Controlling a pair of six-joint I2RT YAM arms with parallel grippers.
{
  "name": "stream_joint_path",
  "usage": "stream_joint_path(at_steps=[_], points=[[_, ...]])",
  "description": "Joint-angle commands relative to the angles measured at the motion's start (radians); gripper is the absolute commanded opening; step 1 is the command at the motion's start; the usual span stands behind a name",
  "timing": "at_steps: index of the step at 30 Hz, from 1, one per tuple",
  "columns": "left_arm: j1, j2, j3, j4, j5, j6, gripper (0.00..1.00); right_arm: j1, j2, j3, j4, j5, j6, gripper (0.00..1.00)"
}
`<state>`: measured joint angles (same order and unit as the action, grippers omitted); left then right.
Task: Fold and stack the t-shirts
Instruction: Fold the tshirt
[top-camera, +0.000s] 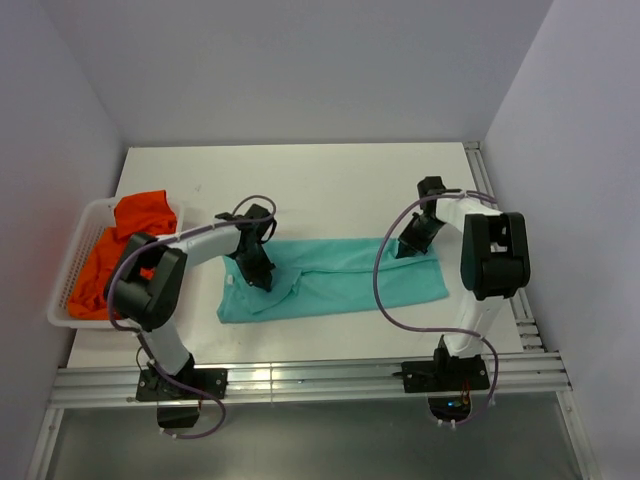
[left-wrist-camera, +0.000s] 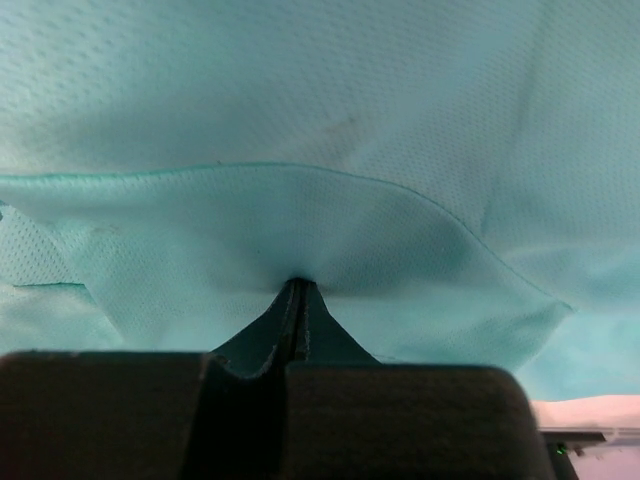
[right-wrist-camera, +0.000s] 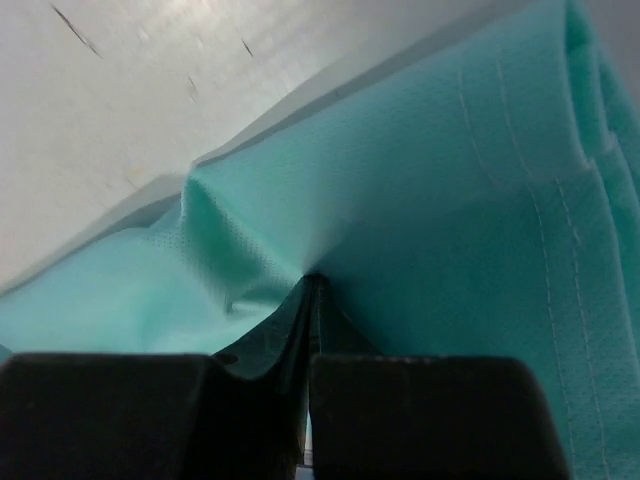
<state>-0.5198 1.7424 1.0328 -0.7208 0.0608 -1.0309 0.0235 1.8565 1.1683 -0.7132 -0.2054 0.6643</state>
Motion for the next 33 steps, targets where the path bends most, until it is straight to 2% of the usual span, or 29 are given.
stream_joint_path(at_steps=[1, 7, 12, 16, 17, 19, 20, 22, 23, 24, 26, 31, 33], points=[[0.043, 0.166, 0.041, 0.084, -0.140, 0.086, 0.00, 0.009, -0.100, -0.083, 0.009, -0.034, -0.005, 0.00], [0.090, 0.367, 0.330, -0.018, -0.211, 0.169, 0.00, 0.013, -0.261, -0.278, -0.011, -0.048, -0.022, 0.00], [0.115, 0.575, 0.704, -0.150, -0.231, 0.201, 0.00, 0.067, -0.394, -0.430, -0.011, -0.075, 0.020, 0.00], [0.119, 0.791, 1.085, -0.271, -0.190, 0.200, 0.00, 0.183, -0.447, -0.495, 0.007, -0.115, 0.121, 0.00], [0.118, 0.871, 1.224, -0.296, -0.178, 0.190, 0.00, 0.252, -0.451, -0.492, 0.015, -0.120, 0.139, 0.00], [0.118, 0.922, 1.314, -0.322, -0.159, 0.177, 0.00, 0.334, -0.433, -0.467, 0.035, -0.132, 0.196, 0.00], [0.118, 0.933, 1.323, -0.309, -0.148, 0.172, 0.00, 0.421, -0.418, -0.451, 0.046, -0.135, 0.211, 0.00], [0.119, 0.902, 1.261, -0.243, -0.095, 0.172, 0.00, 0.513, -0.349, -0.373, 0.069, -0.143, 0.238, 0.00], [0.119, 0.852, 1.159, -0.139, -0.072, 0.187, 0.00, 0.557, -0.320, -0.334, 0.070, -0.143, 0.236, 0.00], [0.119, 0.824, 1.112, -0.081, -0.049, 0.196, 0.00, 0.638, -0.259, -0.293, 0.069, -0.140, 0.230, 0.00], [0.118, 0.771, 1.028, 0.022, 0.009, 0.236, 0.00, 0.706, -0.195, -0.162, 0.055, -0.118, 0.210, 0.00], [0.116, 0.775, 1.091, 0.018, 0.080, 0.319, 0.00, 0.799, -0.053, 0.055, 0.052, -0.167, 0.183, 0.00], [0.116, 0.763, 1.144, -0.003, 0.068, 0.345, 0.00, 0.819, -0.027, 0.137, -0.009, -0.112, 0.156, 0.00]])
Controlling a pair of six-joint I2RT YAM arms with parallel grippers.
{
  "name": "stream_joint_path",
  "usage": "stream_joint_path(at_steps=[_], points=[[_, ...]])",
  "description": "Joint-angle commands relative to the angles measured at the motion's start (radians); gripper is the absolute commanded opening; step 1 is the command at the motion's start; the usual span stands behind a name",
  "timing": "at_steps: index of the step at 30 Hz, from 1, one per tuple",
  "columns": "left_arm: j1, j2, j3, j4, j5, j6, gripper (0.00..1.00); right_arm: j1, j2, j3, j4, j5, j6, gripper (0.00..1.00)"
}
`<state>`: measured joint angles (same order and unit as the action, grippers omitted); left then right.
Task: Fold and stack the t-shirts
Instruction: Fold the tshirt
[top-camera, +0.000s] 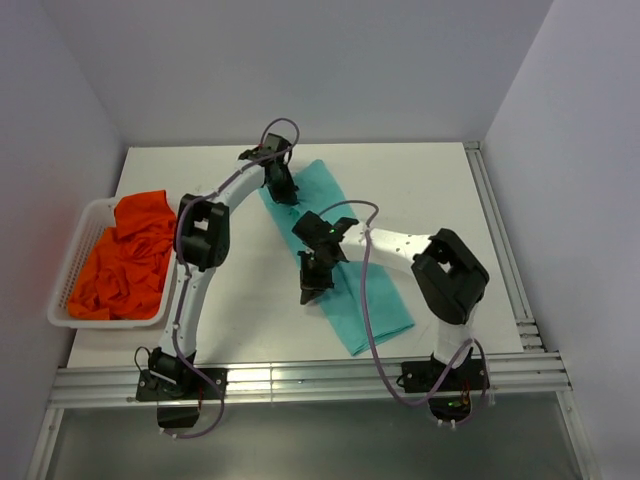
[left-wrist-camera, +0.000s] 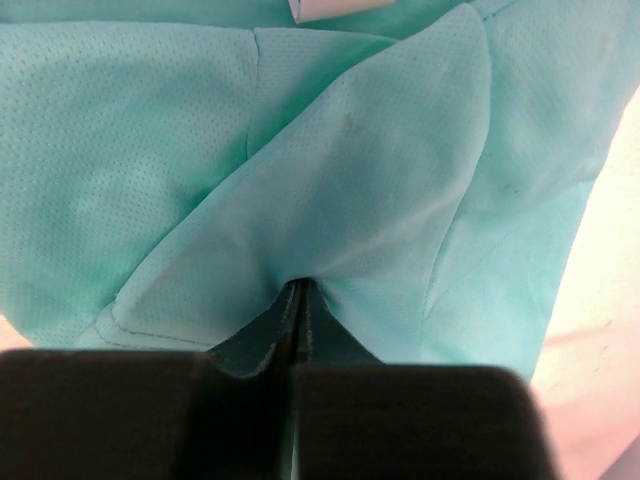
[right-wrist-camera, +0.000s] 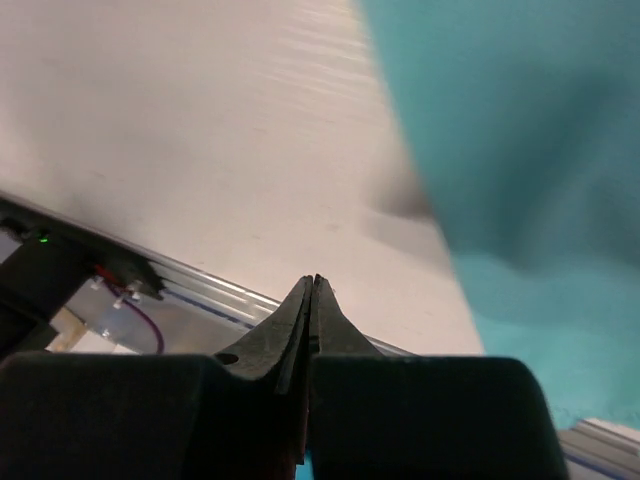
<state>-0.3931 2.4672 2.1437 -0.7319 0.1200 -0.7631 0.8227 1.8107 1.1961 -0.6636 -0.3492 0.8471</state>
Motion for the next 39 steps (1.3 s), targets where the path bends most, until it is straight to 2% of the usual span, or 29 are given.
stream_joint_path(at_steps=[1, 3, 4, 5, 6, 7, 8, 10, 13, 16, 21, 25, 26, 28, 33, 39], points=[[-0.010, -0.011, 0.027, 0.009, -0.021, 0.084, 0.08, 0.035, 0.019, 0.184, -0.076, 0.073, -0.058, 0.00], [-0.010, -0.094, -0.019, 0.050, -0.055, 0.084, 0.25, 0.041, 0.012, 0.276, -0.118, 0.108, -0.085, 0.00], [-0.009, -0.143, -0.045, 0.071, -0.072, 0.084, 0.38, 0.039, 0.009, 0.304, -0.132, 0.122, -0.112, 0.07], [-0.009, -0.234, -0.094, 0.087, -0.094, 0.085, 0.62, 0.039, -0.002, 0.333, -0.148, 0.165, -0.124, 0.15], [-0.007, -0.273, -0.108, 0.098, -0.115, 0.085, 0.76, 0.039, -0.010, 0.382, -0.172, 0.182, -0.137, 0.24], [-0.007, -0.309, -0.113, 0.098, -0.115, 0.087, 0.82, 0.039, -0.017, 0.402, -0.180, 0.199, -0.161, 0.44], [-0.007, -0.364, -0.111, 0.094, -0.152, 0.091, 0.89, 0.039, -0.031, 0.421, -0.189, 0.217, -0.166, 0.53], [-0.007, -0.410, -0.107, 0.074, -0.200, 0.090, 0.90, 0.039, -0.045, 0.465, -0.215, 0.260, -0.192, 0.62], [-0.007, -0.510, -0.142, 0.039, -0.232, 0.062, 0.91, 0.030, -0.077, 0.485, -0.229, 0.297, -0.209, 0.62], [-0.024, -0.634, -0.270, 0.040, -0.221, 0.031, 0.91, -0.006, -0.114, 0.450, -0.211, 0.294, -0.206, 0.62], [-0.139, -0.815, -0.606, -0.029, -0.129, -0.039, 0.85, -0.117, -0.143, 0.402, -0.211, 0.306, -0.223, 0.61], [-0.268, -0.953, -0.911, 0.026, 0.007, -0.074, 0.82, -0.258, -0.146, 0.407, -0.223, 0.325, -0.272, 0.61], [-0.329, -0.973, -0.945, 0.038, 0.032, -0.091, 0.82, -0.281, -0.143, 0.411, -0.228, 0.328, -0.279, 0.61], [-0.377, -1.020, -1.042, 0.087, 0.058, -0.108, 0.82, -0.339, -0.137, 0.424, -0.232, 0.337, -0.304, 0.61], [-0.417, -1.033, -1.130, 0.143, 0.078, -0.139, 0.83, -0.416, -0.105, 0.421, -0.234, 0.328, -0.326, 0.61], [-0.424, -0.943, -1.150, 0.222, 0.087, -0.154, 0.83, -0.453, -0.076, 0.404, -0.222, 0.294, -0.315, 0.60]])
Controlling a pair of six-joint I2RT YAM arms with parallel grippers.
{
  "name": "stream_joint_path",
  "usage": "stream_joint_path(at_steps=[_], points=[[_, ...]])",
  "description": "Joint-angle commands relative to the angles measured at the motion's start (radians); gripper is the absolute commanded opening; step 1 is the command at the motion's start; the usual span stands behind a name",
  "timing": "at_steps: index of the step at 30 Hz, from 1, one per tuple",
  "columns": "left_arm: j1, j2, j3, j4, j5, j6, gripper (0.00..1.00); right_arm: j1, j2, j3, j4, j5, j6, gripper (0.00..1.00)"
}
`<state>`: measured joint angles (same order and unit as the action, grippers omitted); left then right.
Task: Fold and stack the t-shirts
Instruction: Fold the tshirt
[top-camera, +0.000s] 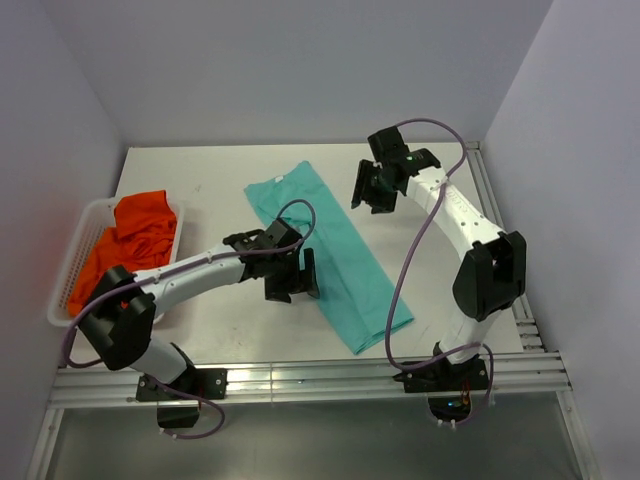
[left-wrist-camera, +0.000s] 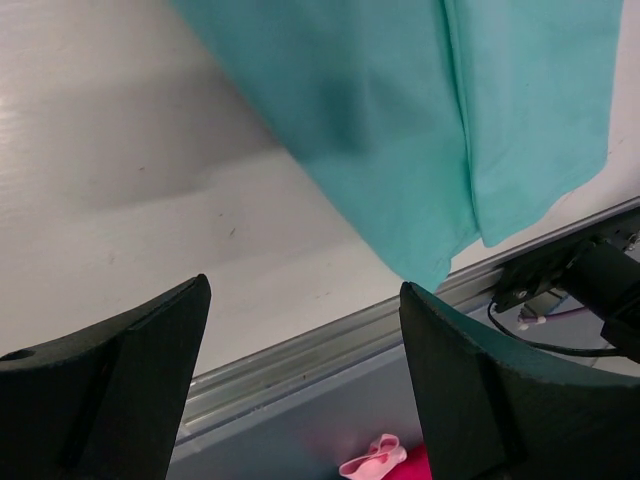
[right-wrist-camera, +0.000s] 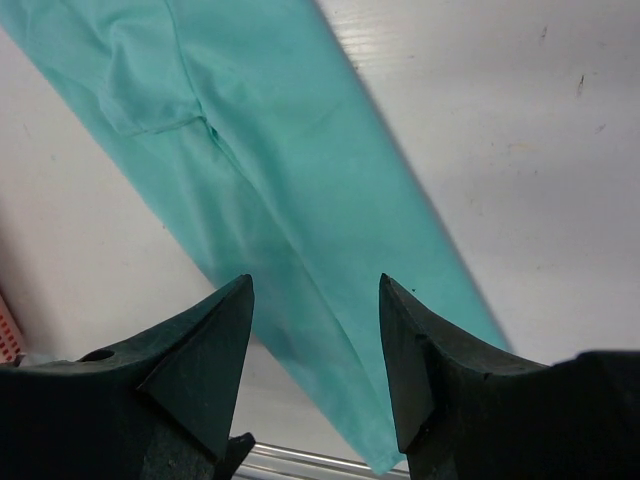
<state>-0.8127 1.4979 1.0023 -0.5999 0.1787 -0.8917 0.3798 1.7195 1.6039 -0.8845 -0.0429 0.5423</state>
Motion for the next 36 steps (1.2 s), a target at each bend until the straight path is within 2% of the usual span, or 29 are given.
stream_joint_path(at_steps=[1, 10, 15, 18, 19, 21, 22, 27, 30, 36], points=[[-0.006, 0.060, -0.007, 0.104, 0.034, -0.030, 0.83, -0.012, 0.020, -0.005, -0.001, -0.011, -0.011, 0.60], [-0.037, 0.287, 0.091, 0.138, 0.016, -0.050, 0.80, -0.038, 0.023, -0.013, -0.005, -0.014, -0.010, 0.60], [-0.042, 0.351, 0.133, 0.117, -0.013, -0.039, 0.77, -0.059, 0.008, -0.042, 0.002, -0.023, -0.010, 0.60], [-0.042, 0.375, 0.140, 0.114, -0.021, -0.032, 0.59, -0.070, -0.001, -0.056, 0.009, -0.028, -0.011, 0.59], [-0.042, 0.389, 0.147, 0.112, -0.021, -0.032, 0.43, -0.071, 0.000, -0.058, 0.009, -0.029, -0.012, 0.59], [-0.042, 0.398, 0.148, 0.112, -0.016, -0.030, 0.19, -0.079, -0.001, -0.056, 0.007, -0.029, -0.012, 0.59], [-0.042, 0.404, 0.150, 0.109, -0.018, -0.029, 0.00, -0.081, -0.001, -0.056, 0.007, -0.029, -0.010, 0.59], [-0.033, 0.395, 0.133, 0.072, -0.050, -0.012, 0.00, -0.093, 0.003, -0.052, 0.007, -0.035, -0.012, 0.57], [0.010, 0.317, 0.061, 0.052, -0.076, 0.005, 0.00, -0.094, 0.003, -0.045, 0.005, -0.038, -0.012, 0.56], [0.216, 0.151, -0.056, -0.012, -0.134, 0.107, 0.00, -0.094, 0.005, -0.045, 0.016, -0.064, -0.005, 0.55]])
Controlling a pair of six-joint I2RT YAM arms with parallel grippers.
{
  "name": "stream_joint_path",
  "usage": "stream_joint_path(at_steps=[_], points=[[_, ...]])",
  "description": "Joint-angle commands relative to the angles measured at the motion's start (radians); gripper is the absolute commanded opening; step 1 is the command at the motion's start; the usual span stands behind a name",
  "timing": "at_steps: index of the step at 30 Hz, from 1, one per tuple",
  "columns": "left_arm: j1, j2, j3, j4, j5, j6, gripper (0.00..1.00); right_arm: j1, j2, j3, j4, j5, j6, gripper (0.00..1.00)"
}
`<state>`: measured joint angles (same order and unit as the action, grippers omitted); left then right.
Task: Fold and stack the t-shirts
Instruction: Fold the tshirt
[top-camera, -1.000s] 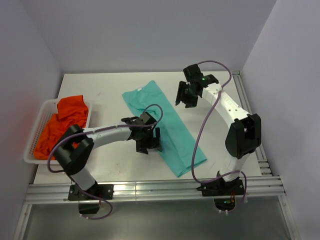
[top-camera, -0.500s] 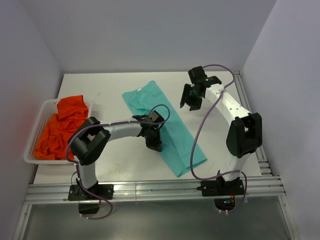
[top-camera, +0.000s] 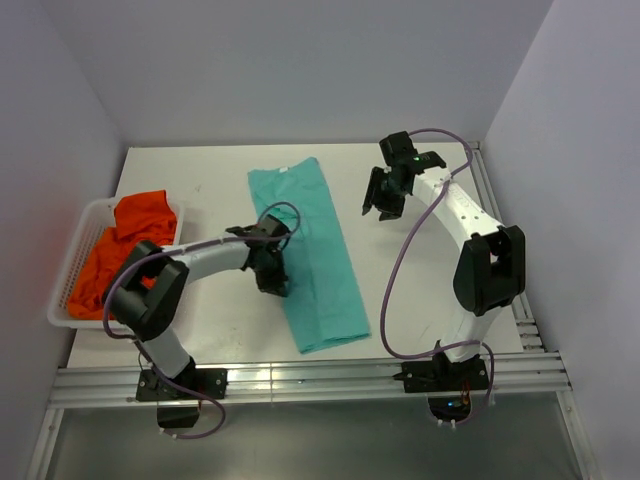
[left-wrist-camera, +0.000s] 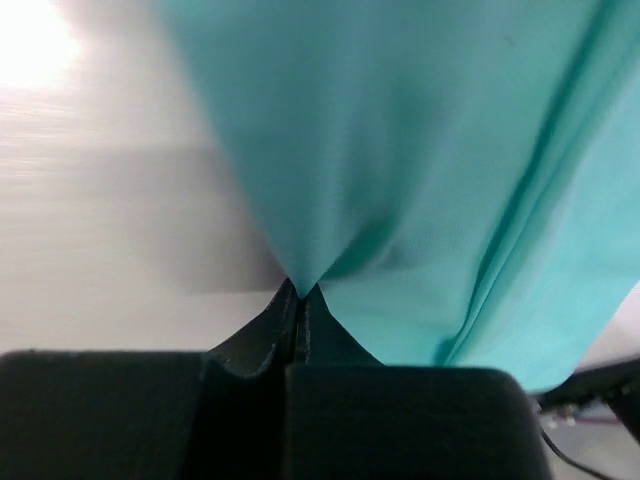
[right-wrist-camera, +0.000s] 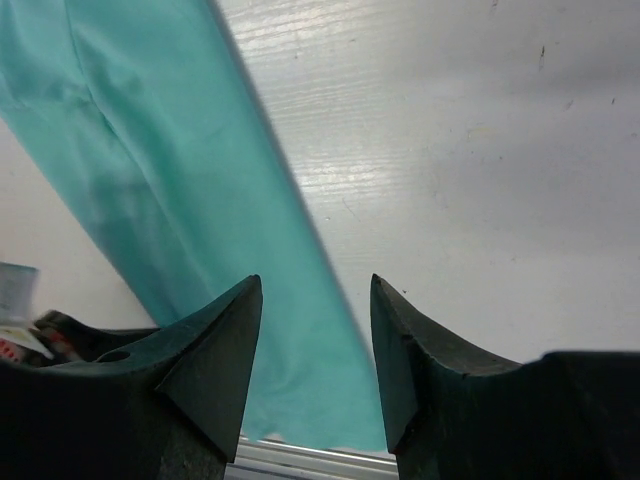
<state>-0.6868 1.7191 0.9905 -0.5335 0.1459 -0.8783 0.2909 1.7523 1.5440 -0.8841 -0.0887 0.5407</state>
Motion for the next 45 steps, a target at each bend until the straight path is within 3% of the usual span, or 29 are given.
stream_joint_path(at_steps=[1, 7, 20, 23, 24, 27, 30, 34, 39, 45], points=[[0.143, -0.075, -0.046, -0.088, -0.106, 0.113, 0.00, -0.006, -0.024, 0.013, 0.017, -0.025, -0.002, 0.55], [0.242, -0.003, 0.022, -0.100, -0.109, 0.182, 0.00, -0.006, -0.007, 0.047, 0.013, -0.043, 0.005, 0.53], [0.248, 0.200, 0.359, -0.177, -0.106, 0.188, 0.01, -0.006, -0.077, -0.007, -0.009, 0.024, 0.007, 0.58], [0.248, 0.185, 0.381, -0.206, -0.127, 0.180, 0.26, -0.006, -0.109, -0.024, -0.016, 0.036, 0.008, 0.60], [0.247, 0.163, 0.381, -0.213, -0.131, 0.177, 0.44, -0.006, -0.128, -0.030, -0.018, 0.040, 0.010, 0.60], [0.248, 0.099, 0.378, -0.229, -0.141, 0.159, 0.71, -0.006, -0.168, -0.053, -0.024, 0.049, 0.016, 0.62], [0.247, 0.018, 0.385, -0.264, -0.175, 0.135, 0.87, -0.006, -0.218, -0.085, -0.029, 0.038, 0.025, 0.63], [0.247, -0.105, 0.376, -0.332, -0.198, 0.118, 0.87, -0.006, -0.313, -0.143, -0.035, -0.026, 0.035, 0.61], [0.227, -0.309, 0.110, -0.324, -0.091, 0.105, 0.75, -0.006, -0.416, -0.274, -0.035, -0.172, 0.019, 0.60], [0.126, -0.469, -0.156, -0.289, -0.023, 0.038, 0.72, 0.037, -0.448, -0.502, -0.012, -0.322, -0.034, 0.60]])
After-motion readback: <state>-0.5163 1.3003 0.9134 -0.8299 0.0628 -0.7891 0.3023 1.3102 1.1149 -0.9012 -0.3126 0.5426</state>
